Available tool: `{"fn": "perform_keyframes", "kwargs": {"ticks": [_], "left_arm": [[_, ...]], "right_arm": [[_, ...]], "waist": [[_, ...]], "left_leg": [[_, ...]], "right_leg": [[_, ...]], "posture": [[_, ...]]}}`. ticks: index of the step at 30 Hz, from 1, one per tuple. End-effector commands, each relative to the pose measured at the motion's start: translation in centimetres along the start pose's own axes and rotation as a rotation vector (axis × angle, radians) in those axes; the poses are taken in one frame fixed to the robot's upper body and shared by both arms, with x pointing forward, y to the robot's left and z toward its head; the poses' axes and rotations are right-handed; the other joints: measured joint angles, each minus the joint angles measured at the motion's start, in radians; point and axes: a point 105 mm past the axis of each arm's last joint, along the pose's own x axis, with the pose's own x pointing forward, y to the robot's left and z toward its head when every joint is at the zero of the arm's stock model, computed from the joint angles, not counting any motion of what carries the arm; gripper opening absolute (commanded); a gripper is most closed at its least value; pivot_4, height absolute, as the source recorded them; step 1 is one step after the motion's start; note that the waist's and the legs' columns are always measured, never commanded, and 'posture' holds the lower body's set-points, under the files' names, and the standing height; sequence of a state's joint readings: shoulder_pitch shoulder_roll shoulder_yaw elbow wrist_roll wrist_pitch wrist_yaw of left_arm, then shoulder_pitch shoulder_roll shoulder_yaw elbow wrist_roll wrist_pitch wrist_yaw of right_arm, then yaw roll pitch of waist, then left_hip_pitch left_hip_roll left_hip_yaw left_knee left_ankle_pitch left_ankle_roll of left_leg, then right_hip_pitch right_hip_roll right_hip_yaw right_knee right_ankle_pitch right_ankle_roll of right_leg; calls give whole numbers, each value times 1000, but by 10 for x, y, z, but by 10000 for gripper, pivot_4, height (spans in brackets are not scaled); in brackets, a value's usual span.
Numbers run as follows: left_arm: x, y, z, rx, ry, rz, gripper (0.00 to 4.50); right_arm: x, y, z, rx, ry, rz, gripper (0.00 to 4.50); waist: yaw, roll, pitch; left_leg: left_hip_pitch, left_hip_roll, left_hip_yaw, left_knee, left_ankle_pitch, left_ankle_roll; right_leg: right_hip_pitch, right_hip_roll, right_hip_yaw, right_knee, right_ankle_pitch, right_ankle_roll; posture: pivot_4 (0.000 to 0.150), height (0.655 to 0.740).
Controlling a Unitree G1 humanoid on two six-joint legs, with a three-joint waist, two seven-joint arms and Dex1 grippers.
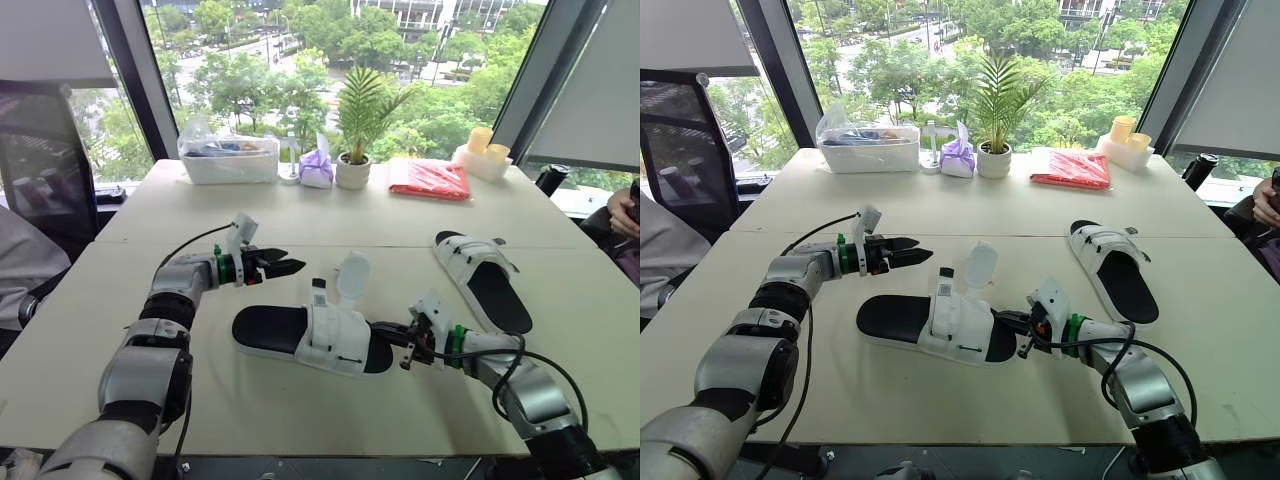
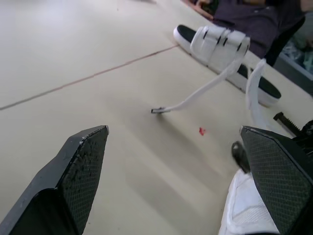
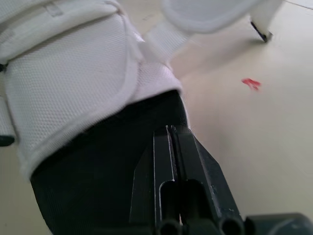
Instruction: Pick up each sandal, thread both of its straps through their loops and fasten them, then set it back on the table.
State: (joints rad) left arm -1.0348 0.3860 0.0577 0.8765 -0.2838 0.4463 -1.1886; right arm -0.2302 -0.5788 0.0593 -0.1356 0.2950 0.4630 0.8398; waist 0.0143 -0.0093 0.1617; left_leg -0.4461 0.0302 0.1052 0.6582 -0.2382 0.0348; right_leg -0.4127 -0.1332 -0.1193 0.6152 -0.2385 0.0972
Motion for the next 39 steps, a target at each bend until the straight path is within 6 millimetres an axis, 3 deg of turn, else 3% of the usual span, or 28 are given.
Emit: {"fn": "perform_keyframes", "kwargs": {"ticks": [1,5,9,16,25,34,37,39], "left_arm": [[9,-22,22,45,-39,-90,44499],[20,-35,22,18,-17,-150,44499],[33,-47,7,2,69,-220,44499],[47,-43,-14,-32,164,-224,44499],[81,-62,0,-139,143,-312,44499],[107,-50,12,-277,14,-100,44499],[110,-46,12,-290,-6,-50,36429],[111,-46,13,-289,-12,-43,26315]], "right_arm": [[-13,6,16,-23,-24,11,0],[-22,16,20,-42,-2,43,0],[-28,23,25,-56,8,53,0],[-33,30,32,-65,-1,35,0],[-31,28,30,-54,-5,-15,0],[-35,36,26,-31,-4,-51,0],[-40,44,25,-13,2,-50,0],[-43,47,26,4,-6,-58,0]], "waist": [[-2,1,1],[-2,1,2],[-1,1,2],[0,0,3],[0,-3,5],[-1,-3,5],[1,-3,5],[1,-3,5]], "left_leg": [[0,0,0,0,-1,1],[0,1,0,1,-1,1],[0,1,0,1,-1,1],[0,1,0,2,-1,2],[-4,0,-1,5,-2,4],[-4,0,-1,5,-2,4],[-5,0,-1,6,-2,4],[-4,0,-1,6,-2,4]], "right_leg": [[0,0,0,0,0,0],[0,0,0,0,0,1],[0,0,0,1,0,2],[0,1,0,1,0,2],[-2,0,0,1,0,2],[-3,0,0,3,0,4],[-3,0,0,4,0,4],[-2,0,0,4,0,4]], "posture": [[1500,7400],[1500,7400],[1500,7400],[1500,7400],[1500,7400],[1500,7400],[1500,7400],[1500,7400]]}}
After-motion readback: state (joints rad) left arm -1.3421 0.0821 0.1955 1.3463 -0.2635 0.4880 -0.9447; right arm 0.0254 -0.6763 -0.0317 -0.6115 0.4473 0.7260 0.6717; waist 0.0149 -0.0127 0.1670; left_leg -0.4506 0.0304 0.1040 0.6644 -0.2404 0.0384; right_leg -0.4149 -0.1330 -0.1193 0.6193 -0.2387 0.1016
